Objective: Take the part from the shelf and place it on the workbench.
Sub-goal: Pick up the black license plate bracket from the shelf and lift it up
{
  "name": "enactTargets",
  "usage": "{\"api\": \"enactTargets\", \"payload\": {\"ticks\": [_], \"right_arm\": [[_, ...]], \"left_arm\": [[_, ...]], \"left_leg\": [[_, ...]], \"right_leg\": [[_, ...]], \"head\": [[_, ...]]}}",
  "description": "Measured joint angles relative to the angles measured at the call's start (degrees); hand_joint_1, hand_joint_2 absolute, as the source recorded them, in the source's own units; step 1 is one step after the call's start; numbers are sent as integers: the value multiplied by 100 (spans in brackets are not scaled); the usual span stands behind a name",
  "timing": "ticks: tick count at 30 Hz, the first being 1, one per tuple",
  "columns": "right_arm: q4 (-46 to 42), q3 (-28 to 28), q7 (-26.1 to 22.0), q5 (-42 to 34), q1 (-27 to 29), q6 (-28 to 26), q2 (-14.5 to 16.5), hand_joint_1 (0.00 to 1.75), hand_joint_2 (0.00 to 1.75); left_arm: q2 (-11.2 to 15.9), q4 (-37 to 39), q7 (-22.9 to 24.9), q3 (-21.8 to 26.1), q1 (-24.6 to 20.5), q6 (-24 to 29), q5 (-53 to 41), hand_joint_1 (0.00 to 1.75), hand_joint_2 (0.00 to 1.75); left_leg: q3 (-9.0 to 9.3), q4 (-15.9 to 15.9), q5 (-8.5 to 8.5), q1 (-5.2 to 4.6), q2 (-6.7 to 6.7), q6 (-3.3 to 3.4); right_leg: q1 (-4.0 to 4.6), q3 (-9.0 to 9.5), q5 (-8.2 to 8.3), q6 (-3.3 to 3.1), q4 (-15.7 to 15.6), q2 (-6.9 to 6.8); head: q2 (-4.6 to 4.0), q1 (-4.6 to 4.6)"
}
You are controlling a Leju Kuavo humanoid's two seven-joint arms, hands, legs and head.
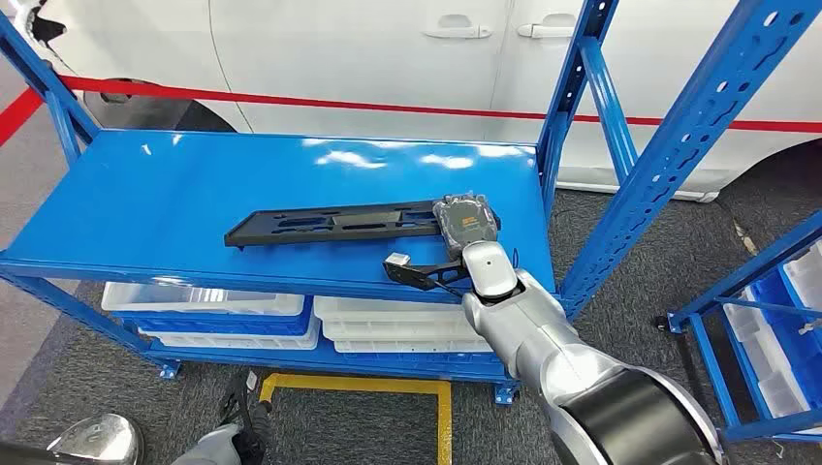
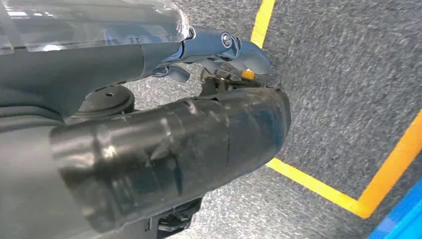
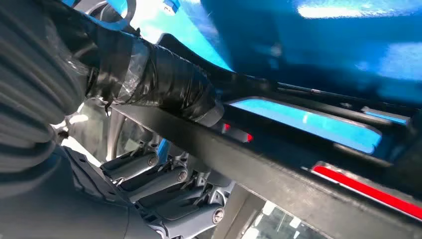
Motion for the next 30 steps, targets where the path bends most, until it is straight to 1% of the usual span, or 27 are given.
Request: {"api": "enactTargets", "payload": {"ticks": [1, 2, 3, 4, 5, 6, 7, 8, 9, 11, 12, 13, 14, 15, 16, 17, 18, 19, 20, 21, 22, 23, 25, 27, 28, 29, 30], "right_arm": [[0, 0, -11, -9, 0, -3, 0, 175, 175], [0, -1, -20, -18, -1, -5, 0, 175, 175], [-1, -2, -34, -33, -4, -10, 0, 175, 175], [-2, -5, -42, -43, -9, -13, 0, 175, 175], [-5, -11, -45, -50, -18, -14, 1, 175, 175], [-10, -20, -45, -52, -31, -14, 1, 175, 175], [-14, -33, -45, -54, -43, -14, 1, 175, 175], [-17, -48, -45, -57, -52, -15, 2, 175, 175], [-19, -62, -45, -59, -57, -16, 2, 175, 175], [-20, -87, -45, -67, -59, -20, 1, 175, 175], [-20, -101, -46, -71, -59, -25, -1, 175, 175], [-20, -116, -49, -76, -59, -32, -3, 175, 175], [-19, -134, -51, -80, -54, -41, -5, 175, 175], [-19, -153, -53, -82, -45, -52, -8, 175, 175], [-18, -170, -53, -83, -32, -60, -12, 175, 175], [-17, -186, -53, -82, -19, -65, -16, 175, 175], [-17, -199, -52, -81, -10, -68, -20, 175, 175], [-17, -213, -47, -79, -8, -69, -22, 175, 175], [-18, -225, -41, -74, -14, -71, -23, 175, 175], [-19, -237, -36, -69, -23, -73, -24, 175, 175], [-19, -247, -29, -63, -34, -74, -23, 175, 175], [-20, -255, -27, -55, -42, -75, -23, 175, 175], [-20, -280, -25, -44, -50, -76, -26, 175, 175], [-20, -317, -25, -33, -56, -79, -31, 175, 175], [-20, -334, -23, -28, -60, -80, -36, 175, 175], [-20, -345, -22, -19, -61, -81, -40, 175, 175], [-20, -352, -20, -5, -58, -81, -45, 175, 175]], "left_arm": [[0, 0, 0, 0, 6, 1, 1, 0, 0], [2, 0, -1, 0, 9, 1, 1, 0, 0], [6, 0, -2, 0, 15, 2, 2, 0, 0], [12, 0, -6, 0, 16, 3, 2, 0, 0], [19, 0, -10, 0, 12, 4, 2, 0, 0], [24, 1, -14, 0, 4, 4, 2, 0, 0], [27, 1, -17, 1, -3, 4, 2, 0, 0], [28, 2, -17, 1, -6, 4, 2, 0, 0], [28, 2, -18, 2, -8, 3, 2, 0, 0], [28, 3, -17, 2, -7, 2, 2, 0, 0], [28, 3, -16, 2, -11, 2, 2, 0, 0], [30, 4, -16, 2, -15, 2, 2, 0, 0], [31, 4, -15, 2, -18, 2, 2, 0, 0], [32, 4, -15, 2, -20, 1, 2, 0, 0], [33, 4, -16, 2, -17, 1, 1, 0, 44], [33, 4, -17, 2, -11, -1, 0, 0, 87], [33, 4, -23, 2, -6, -1, -3, 0, 131], [32, 4, -47, 2, -4, 2, -5, 0, 175], [31, 4, -88, 2, -5, 8, -7, 0, 175], [28, 5, -148, 2, -8, 19, -8, 0, 175], [25, 7, -232, 1, -15, 38, -7, 0, 175], [21, 8, -315, 1, -23, 62, -7, 0, 175], [9, 10, -472, -2, -38, 119, -7, 0, 175], [2, 11, -574, -8, -47, 160, -4, 0, 175], [1, 11, -603, -10, -55, 176, -12, 0, 175], [1, 11, -617, -14, -61, 192, -32, 0, 175], [0, 11, -616, -23, -63, 216, -65, 0, 175]], "left_leg": [[-39, 80, 2, 4, 0, -7], [-32, 64, 50, 9, 0, -12], [4, -4, 153, 19, 1, -20], [144, -286, 340, 30, 2, -25], [346, -707, 536, 40, 5, -24], [539, -1088, 668, 33, 4, -10], [669, -1358, 741, 24, -1, 19], [728, -1491, 751, 11, -8, 56], [736, -1506, 741, -8, -15, 99], [732, -1527, 773, 1, -12, 182], [733, -1544, 791, 9, -6, 223], [733, -1561, 809, 18, 2, 261], [726, -1568, 821, 18, 9, 289], [713, -1568, 826, 14, 12, 308], [702, -1565, 829, 9, 15, 318], [695, -1561, 830, 5, 15, 322], [691, -1554, 830, 2, 14, 322], [691, -1546, 828, -1, 10, 319], [693, -1536, 824, -4, 5, 314], [692, -1529, 821, -7, 1, 306], [686, -1521, 818, -20, -3, 286], [677, -1518, 820, -22, -5, 260], [668, -1529, 833, -28, -8, 192], [652, -1501, 791, -18, -7, 130], [596, -1369, 691, -16, -7, 102], [496, -1142, 546, -7, -6, 79], [339, -782, 357, 0, -5, 57]], "right_leg": [[-1, 1, 0, 0, 3, 1], [-2, 2, -1, 0, 6, 2], [-5, 6, -3, 2, 13, 6], [-10, 12, -9, 9, 23, 9], [-15, 17, -18, 23, 37, 12], [-10, 12, -26, 46, 53, 17], [-3, 2, -30, 73, 66, 21], [5, -7, -27, 102, 70, 25], [13, -14, -16, 131, 65, 28], [6, -21, -14, 190, 66, 30], [1, -58, -80, 219, 147, 29], [-3, -144, -206, 245, 335, 29], [-10, -283, -386, 266, 644, 28], [-11, -462, -585, 281, 1035, 27], [-12, -633, -732, 289, 1405, 27], [-12, -746, -792, 290, 1647, 27], [-11, -755, -742, 282, 1680, 27], [-8, -650, -595, 264, 1485, 27], [-3, -458, -395, 234, 1116, 27], [10, -249, -245, 193, 707, 27], [27, -88, -139, 160, 370, 28], [46, 1, -97, 135, 167, 28], [71, 25, -89, 109, 69, 30], [36, 63, -53, 60, 7, 18], [13, 82, -32, 29, -26, 6], [-5, 94, -16, 6, -49, -6], [-4, 89, -12, -9, -51, -12]], "head": [[0, 0], [0, -1], [0, 0], [0, 0], [0, 0], [0, 0], [0, 2], [0, 4], [0, 5], [0, 8], [0, 8], [0, 8], [0, 8], [0, 8], [0, 7], [0, 8], [0, 8], [0, 8], [0, 9], [0, 9], [0, 8], [0, 8], [0, 6], [0, 5], [0, 3], [0, 2], [0, 1]]}}
